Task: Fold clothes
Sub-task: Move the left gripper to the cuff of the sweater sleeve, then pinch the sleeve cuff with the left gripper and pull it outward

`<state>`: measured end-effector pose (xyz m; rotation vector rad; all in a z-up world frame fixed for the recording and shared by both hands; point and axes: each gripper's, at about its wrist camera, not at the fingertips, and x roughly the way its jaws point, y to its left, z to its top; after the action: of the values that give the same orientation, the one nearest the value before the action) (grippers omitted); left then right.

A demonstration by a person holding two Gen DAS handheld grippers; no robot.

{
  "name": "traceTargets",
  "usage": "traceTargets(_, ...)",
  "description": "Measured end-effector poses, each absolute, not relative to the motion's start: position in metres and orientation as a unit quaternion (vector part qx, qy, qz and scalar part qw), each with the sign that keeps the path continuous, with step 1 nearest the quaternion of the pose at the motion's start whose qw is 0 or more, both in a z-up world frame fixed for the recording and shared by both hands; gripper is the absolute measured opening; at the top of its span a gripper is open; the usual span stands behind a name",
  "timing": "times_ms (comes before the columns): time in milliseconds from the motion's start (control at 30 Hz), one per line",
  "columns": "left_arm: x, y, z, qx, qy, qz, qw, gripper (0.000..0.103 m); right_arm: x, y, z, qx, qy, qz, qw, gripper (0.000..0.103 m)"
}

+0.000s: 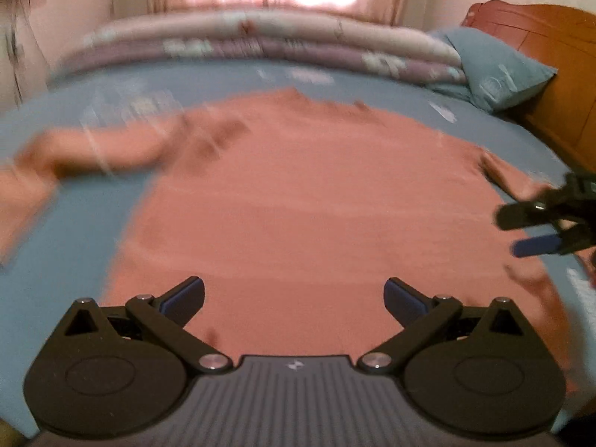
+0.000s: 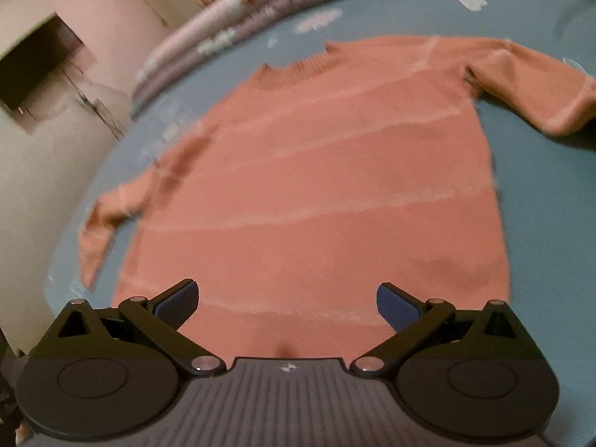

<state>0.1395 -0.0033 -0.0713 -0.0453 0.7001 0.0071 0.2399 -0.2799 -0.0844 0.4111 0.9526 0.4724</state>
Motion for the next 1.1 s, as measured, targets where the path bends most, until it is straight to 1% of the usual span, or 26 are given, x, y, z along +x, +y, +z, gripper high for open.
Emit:
traceTargets(100, 0.139, 0.029, -0.045, 0.042, 0.304, 0.059, 0.950, 0.099, 0.245, -0.271, -0.079, 0.203, 0.436, 0.237, 0.844, 0.103)
traceTargets(167, 0.143, 0.062, -0.035, 0.068, 0.297, 0.102, 0.947, 0.084, 0.249, -0.260, -0.079, 0.201, 0.434, 0.247, 0.843, 0.103)
traceTargets(233, 0.146, 0.095, -0.025, 0.093, 0.289, 0.144, 0.942, 0.043, 0.252, -0.250, -0.079, 0.198, 0.430, 0.254, 0.843, 0.103)
traceTargets(300, 0.154, 0.140, -0.027, 0.081, 0.303, 0.183, 0.932, 0.027, 0.256, -0.242, -0.080, 0.196, 0.425, 0.258, 0.845, 0.103)
traceTargets(500, 0.175, 0.260, -0.052, 0.009, 0.336, 0.246, 0.909, 0.027, 0.272, -0.233, -0.086, 0.229, 0.414, 0.264, 0.841, 0.103)
traceTargets(667, 0.183, 0.312, -0.079, -0.068, 0.332, 0.209, 0.917, 0.028, 0.289, -0.228, -0.096, 0.255, 0.413, 0.268, 0.832, 0.103)
traceTargets(700, 0.183, 0.315, -0.081, -0.074, 0.328, 0.198, 0.921, 0.032, 0.291, -0.227, -0.098, 0.258, 0.415, 0.269, 0.830, 0.103)
traceTargets(767, 0.183, 0.320, -0.085, -0.084, 0.320, 0.174, 0.927, 0.033, 0.296, -0.226, -0.105, 0.261, 0.423, 0.266, 0.826, 0.103)
traceTargets(833, 0.187, 0.328, -0.091, -0.092, 0.316, 0.156, 0.931, 0.039, 0.299, -0.226, -0.110, 0.262, 0.429, 0.258, 0.825, 0.103)
traceTargets(933, 0.189, 0.339, -0.099, -0.127, 0.309, 0.125, 0.934, 0.043, 0.302, -0.227, -0.114, 0.260, 0.434, 0.250, 0.825, 0.103)
traceTargets(967, 0.187, 0.344, -0.102, -0.145, 0.304, 0.112, 0.935, 0.046, 0.303, -0.227, -0.114, 0.260, 0.435, 0.249, 0.825, 0.103)
traceTargets(1000, 0.186, 0.348, -0.104, -0.162, 0.298, 0.100, 0.935, 0.053, 0.303, -0.227, -0.115, 0.260, 0.436, 0.248, 0.825, 0.103)
traceTargets(1100, 0.185, 0.356, -0.115, -0.199, 0.297, 0.082, 0.930, 0.054, 0.303, -0.227, -0.118, 0.258, 0.438, 0.247, 0.825, 0.103)
